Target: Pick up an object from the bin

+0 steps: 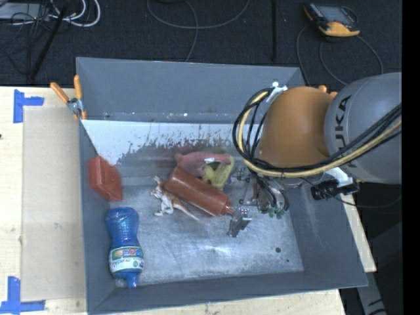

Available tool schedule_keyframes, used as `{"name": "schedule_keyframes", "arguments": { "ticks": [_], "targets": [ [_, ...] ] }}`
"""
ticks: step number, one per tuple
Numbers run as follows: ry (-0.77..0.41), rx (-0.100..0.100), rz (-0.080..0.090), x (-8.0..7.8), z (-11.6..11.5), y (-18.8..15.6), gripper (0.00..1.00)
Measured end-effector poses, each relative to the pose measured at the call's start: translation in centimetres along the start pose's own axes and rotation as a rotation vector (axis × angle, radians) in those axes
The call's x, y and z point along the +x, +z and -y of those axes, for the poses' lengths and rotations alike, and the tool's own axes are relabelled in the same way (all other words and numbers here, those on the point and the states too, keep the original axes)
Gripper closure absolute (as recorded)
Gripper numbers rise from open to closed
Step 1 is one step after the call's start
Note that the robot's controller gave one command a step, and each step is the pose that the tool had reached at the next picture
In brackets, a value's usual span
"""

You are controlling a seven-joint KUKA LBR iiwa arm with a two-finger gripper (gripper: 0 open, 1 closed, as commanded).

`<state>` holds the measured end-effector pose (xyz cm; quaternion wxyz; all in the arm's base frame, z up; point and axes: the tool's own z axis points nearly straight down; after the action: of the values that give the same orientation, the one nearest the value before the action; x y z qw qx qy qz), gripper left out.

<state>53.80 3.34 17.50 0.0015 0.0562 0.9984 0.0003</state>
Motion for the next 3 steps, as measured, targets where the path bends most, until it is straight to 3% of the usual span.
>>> {"name": "schedule_keyframes", "arguments": {
  "ticks": [1, 2, 3],
  "targets": [
    [-0.196, 0.000, -0.002, -2.9, -1.5, 2.0, 0.00],
    [-0.289, -0.001, -0.002, -3.8, -1.7, 3.1, 0.00],
    [0.021, -0.003, -0.002, -5.9, -1.4, 10.0, 0.00]
  ]
}}
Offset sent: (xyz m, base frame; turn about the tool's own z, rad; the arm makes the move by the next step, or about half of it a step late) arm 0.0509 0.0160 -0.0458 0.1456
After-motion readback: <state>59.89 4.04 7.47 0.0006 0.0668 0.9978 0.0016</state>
